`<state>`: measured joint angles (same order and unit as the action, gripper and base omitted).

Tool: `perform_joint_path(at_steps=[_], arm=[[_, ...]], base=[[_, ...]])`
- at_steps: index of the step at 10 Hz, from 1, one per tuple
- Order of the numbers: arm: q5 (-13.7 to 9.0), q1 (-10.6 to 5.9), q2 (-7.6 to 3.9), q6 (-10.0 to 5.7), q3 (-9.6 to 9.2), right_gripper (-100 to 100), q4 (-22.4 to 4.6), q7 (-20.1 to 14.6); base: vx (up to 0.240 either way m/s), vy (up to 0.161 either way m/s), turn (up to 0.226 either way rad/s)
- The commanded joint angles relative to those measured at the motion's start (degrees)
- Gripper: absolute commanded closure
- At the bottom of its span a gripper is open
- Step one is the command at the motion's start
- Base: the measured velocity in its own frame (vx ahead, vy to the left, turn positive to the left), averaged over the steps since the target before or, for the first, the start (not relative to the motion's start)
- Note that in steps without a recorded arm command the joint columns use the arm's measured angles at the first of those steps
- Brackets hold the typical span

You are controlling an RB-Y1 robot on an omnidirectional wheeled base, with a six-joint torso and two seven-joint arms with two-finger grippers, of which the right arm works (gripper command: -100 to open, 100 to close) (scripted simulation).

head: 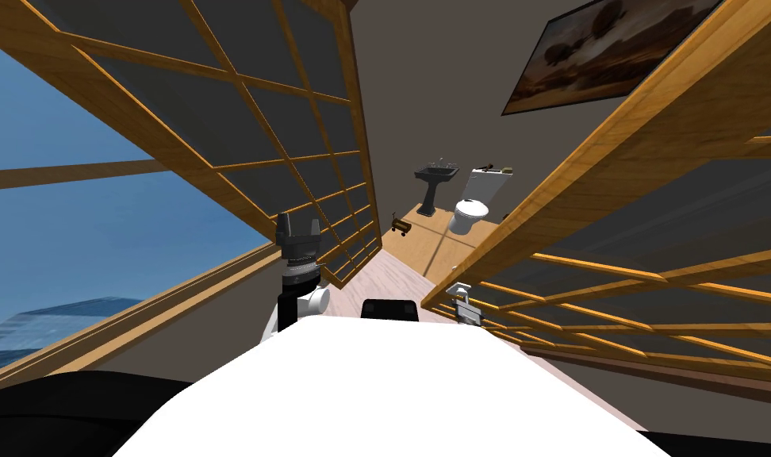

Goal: Pull the door open

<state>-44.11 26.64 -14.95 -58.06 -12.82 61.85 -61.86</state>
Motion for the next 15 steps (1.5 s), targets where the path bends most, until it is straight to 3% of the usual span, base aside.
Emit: perform_joint_path(at_steps=[1,8,9,10,12,15], arm=[[0.14,-0.23,0.26,-0.75,-1.37,-100,1.59,-1.25],[-3.65,0.26,-0.84,-1.28,-4.85,-100,2.77,-8.18],[-4.09,1.43,-1.68,-0.24,-3.61,-100,2.21,-7.67],[-5.26,3.02,-2.99,0.91,-3.31,-100,3.69,-8.22],[-6.21,4.43,-4.2,1.85,-3.21,-100,5.58,-8.59],[-6.85,5.39,-5.02,2.49,-3.14,-100,6.87,-8.84]], base=[[-0.051,-0.009,0.017],[-0.05,-0.003,0.028],[-0.019,-0.025,-0.03],[0.033,-0.001,-0.04],[0.055,0.046,-0.011],[0.042,0.023,0.002]])
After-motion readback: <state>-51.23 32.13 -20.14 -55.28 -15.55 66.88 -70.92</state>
